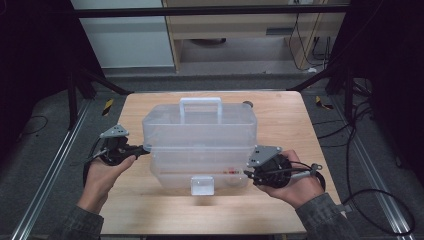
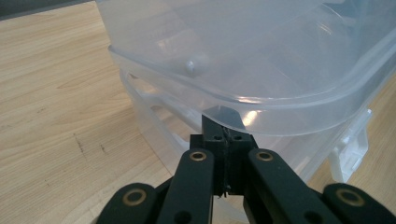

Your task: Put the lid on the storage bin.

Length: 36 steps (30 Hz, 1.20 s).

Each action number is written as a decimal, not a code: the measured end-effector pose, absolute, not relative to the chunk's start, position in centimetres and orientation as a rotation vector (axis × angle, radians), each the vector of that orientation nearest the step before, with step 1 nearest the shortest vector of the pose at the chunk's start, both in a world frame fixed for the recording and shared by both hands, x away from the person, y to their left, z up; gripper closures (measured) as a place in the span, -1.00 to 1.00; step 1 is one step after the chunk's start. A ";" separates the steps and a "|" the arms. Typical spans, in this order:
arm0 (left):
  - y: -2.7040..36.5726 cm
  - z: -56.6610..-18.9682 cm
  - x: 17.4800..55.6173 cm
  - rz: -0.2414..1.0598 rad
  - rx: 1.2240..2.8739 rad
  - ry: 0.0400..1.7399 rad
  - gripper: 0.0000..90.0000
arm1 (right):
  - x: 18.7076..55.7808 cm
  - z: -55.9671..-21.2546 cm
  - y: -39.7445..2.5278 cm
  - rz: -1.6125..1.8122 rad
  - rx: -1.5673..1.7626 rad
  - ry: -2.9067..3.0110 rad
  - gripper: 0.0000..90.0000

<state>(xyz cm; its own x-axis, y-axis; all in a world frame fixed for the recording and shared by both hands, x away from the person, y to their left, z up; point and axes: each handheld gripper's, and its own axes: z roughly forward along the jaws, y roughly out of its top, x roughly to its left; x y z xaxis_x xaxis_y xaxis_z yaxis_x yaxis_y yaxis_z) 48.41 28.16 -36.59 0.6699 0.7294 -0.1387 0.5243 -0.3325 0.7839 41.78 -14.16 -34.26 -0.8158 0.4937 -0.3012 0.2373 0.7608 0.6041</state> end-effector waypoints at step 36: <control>28.5 -37.6 47.4 0.295 2.023 0.968 1.00 | 42.7 -36.4 -18.6 0.765 0.776 2.451 0.32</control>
<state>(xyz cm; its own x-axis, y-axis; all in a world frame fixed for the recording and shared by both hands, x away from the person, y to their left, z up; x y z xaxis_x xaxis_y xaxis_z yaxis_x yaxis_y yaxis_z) 47.40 28.48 -37.57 0.6724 0.7271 -0.1389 0.5260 -0.3372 0.7808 42.71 -18.61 -36.40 -0.7378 0.6277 -0.2483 0.3751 0.6871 0.6222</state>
